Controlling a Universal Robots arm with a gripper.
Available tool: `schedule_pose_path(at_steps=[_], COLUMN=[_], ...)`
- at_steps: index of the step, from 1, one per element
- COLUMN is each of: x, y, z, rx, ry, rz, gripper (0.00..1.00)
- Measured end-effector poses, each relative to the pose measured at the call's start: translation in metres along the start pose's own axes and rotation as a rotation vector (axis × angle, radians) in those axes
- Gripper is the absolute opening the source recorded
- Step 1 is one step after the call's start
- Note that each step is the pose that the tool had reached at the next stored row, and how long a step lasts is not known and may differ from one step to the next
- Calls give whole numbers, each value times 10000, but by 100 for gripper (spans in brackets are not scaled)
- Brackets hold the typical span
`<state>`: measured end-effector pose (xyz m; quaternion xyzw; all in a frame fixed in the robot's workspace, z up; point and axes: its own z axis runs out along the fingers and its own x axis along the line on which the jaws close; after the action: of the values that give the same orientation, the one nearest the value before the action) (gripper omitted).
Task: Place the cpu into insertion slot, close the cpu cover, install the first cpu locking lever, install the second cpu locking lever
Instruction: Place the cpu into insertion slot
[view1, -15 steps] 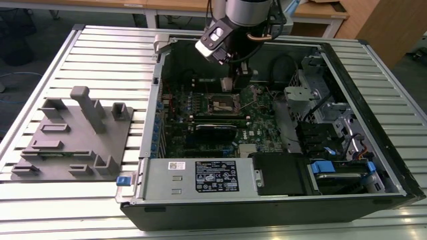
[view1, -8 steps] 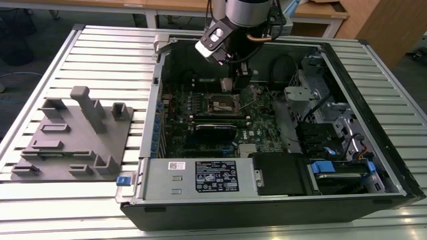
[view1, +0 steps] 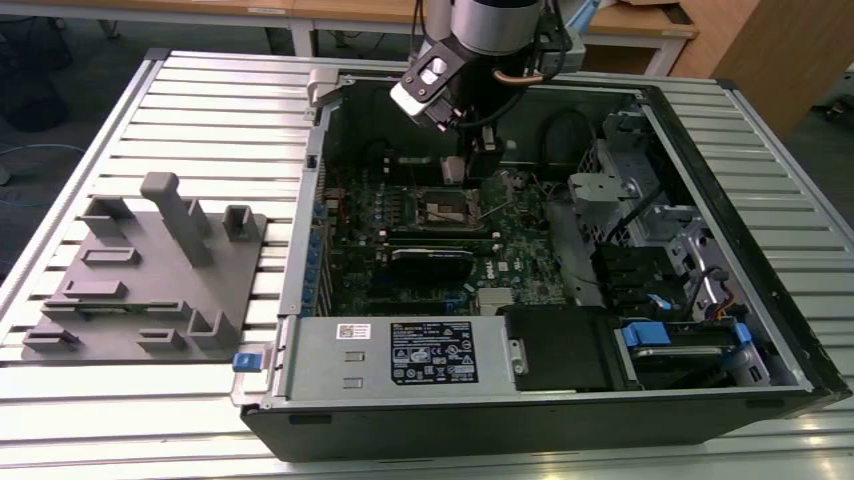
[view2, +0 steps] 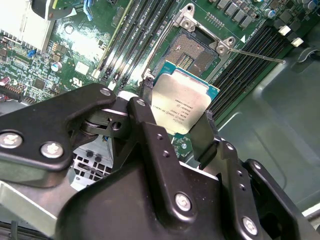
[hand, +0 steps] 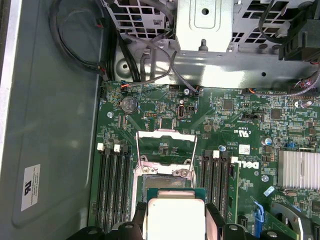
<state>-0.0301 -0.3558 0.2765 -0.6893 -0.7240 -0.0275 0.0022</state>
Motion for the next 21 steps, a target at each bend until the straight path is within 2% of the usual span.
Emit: schedule_pose_path(at_steps=[7,13,21], x=[-4,16,46], y=[-14,-53,-58], z=[99,150,222], rx=[2,2,-2], ry=[-5,-5,-8], rz=[2,0,114], gripper=[54,54,54])
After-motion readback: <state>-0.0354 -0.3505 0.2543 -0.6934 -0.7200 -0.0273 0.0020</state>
